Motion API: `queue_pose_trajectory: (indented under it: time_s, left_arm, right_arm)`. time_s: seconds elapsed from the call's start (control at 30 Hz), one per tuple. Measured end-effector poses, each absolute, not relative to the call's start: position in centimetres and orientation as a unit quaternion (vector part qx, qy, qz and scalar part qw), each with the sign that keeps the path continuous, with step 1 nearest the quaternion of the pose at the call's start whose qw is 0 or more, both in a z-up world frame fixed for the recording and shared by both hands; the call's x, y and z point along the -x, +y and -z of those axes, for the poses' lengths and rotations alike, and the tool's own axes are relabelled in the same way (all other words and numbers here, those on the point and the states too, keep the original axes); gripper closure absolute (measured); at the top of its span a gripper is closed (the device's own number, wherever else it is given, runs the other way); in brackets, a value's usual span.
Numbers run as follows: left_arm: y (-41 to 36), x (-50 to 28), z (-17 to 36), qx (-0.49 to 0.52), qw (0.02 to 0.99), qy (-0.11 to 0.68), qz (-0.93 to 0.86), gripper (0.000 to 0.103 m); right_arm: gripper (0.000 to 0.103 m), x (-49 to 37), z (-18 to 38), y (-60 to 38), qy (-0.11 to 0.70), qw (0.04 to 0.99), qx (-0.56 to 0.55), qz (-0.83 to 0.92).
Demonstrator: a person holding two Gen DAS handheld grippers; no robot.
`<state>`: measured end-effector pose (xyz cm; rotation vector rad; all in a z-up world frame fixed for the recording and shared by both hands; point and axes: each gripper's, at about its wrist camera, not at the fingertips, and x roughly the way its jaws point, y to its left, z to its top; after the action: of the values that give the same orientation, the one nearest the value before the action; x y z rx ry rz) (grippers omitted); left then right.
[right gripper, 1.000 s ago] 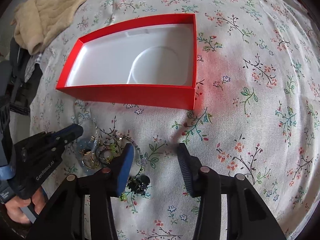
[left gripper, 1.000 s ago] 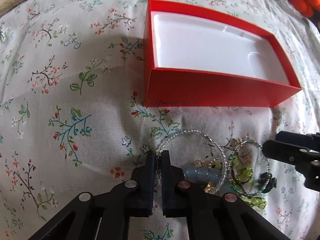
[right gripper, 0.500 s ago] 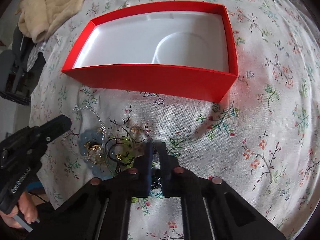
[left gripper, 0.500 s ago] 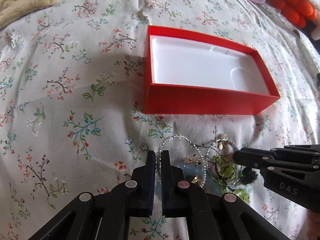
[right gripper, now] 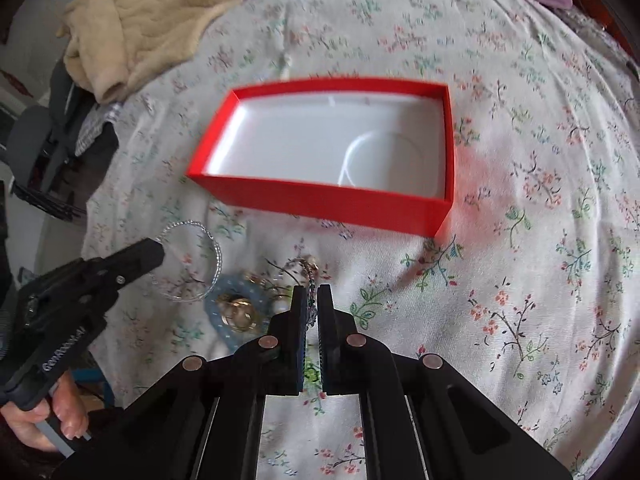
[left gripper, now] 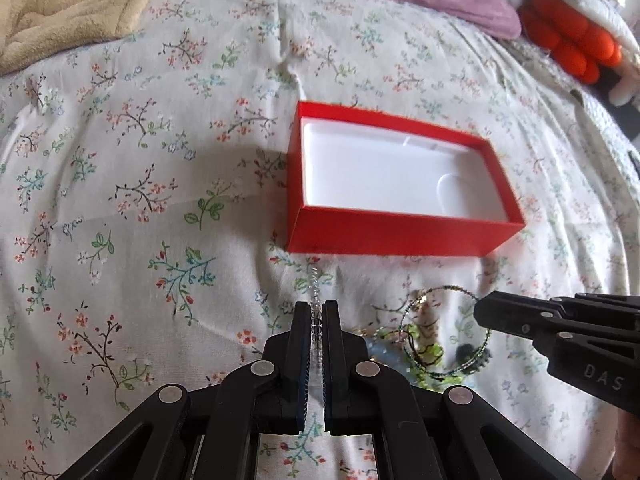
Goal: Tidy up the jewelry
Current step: 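Carry both bracelets into the red box and open both tools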
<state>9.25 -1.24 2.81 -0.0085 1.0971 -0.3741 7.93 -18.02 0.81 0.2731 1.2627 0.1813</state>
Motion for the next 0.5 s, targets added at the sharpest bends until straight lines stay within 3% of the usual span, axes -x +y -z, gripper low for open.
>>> queue_pose_trajectory:
  time_s: [0.5]
  left_arm:
    - [-3.0, -10.4, -7.0, 0.073, 0.860, 0.458, 0.212, 0.103]
  right_arm:
    - [0.098, -7.7, -5.9, -20.7, 0.523, 0.828, -0.181, -0.087]
